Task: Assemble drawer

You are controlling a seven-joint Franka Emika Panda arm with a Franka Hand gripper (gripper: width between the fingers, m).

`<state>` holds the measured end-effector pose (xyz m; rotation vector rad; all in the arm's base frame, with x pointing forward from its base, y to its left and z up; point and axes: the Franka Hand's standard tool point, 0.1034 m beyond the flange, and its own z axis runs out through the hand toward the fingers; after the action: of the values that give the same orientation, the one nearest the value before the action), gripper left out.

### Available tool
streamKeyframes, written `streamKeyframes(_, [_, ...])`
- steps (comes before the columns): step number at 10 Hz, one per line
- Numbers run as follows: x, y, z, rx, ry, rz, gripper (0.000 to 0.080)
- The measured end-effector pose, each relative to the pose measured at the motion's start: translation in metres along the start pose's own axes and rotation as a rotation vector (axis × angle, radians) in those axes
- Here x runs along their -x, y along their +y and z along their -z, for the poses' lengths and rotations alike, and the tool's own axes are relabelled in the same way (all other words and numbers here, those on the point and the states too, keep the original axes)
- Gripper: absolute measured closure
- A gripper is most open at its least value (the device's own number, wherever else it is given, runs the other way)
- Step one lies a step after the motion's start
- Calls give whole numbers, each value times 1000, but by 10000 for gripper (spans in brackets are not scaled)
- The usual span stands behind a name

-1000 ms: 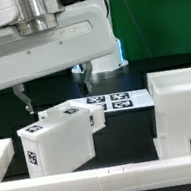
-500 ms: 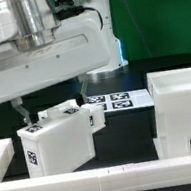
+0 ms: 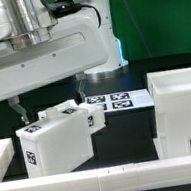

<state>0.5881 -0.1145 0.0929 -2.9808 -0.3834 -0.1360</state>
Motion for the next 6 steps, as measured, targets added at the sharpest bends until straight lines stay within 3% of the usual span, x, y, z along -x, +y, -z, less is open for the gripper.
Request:
streamKeyframes(3, [0,3,1,7,3,39,150])
streamKeyframes(6, [-10,12,11,50,15,143,150])
